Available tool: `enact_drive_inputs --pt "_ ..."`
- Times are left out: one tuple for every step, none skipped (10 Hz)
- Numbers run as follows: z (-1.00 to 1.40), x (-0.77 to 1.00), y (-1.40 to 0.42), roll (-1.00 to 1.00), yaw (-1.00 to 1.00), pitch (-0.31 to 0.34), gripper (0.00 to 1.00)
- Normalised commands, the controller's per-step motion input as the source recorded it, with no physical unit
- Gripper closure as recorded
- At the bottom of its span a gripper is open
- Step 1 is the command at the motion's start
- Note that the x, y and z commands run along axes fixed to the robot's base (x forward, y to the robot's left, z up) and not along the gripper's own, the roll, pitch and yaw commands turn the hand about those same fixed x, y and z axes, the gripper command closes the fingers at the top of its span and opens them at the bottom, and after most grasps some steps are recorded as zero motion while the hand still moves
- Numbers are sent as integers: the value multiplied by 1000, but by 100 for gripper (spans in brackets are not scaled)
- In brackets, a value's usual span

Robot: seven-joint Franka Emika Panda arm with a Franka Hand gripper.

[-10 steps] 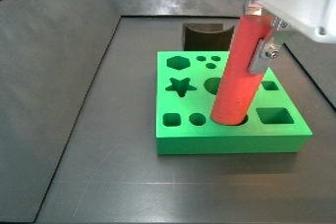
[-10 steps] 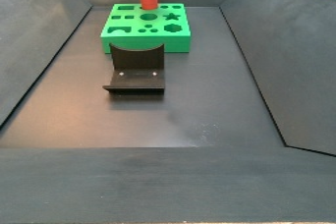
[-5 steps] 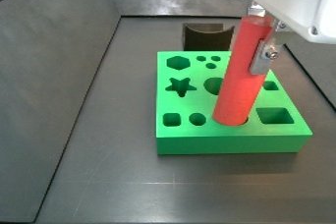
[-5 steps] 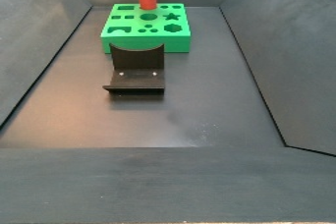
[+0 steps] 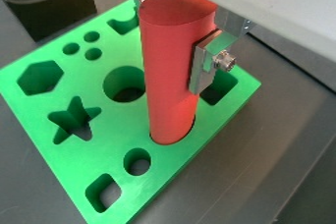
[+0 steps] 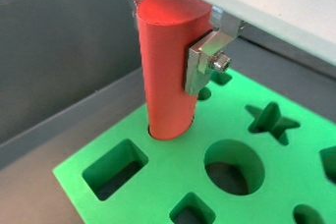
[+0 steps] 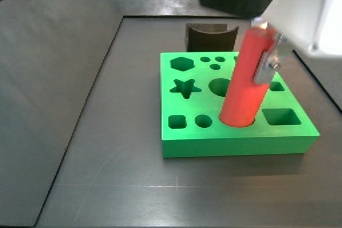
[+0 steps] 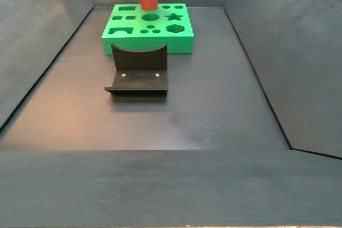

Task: Pick up the oval object. Move up. Move to above the board. Insert the oval object.
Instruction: Insert the oval object.

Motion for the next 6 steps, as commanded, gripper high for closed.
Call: enact_drive_inputs --pt "-826 -137 -80 159 -26 -171 100" --pt "-820 -120 -77 136 -20 -194 100" --pt "-37 -60 -86 86 -71 -27 100" --pt "-6 0 0 9 0 0 100" --pt "-74 -40 29 156 0 27 100" --pt "-23 0 0 69 0 17 100"
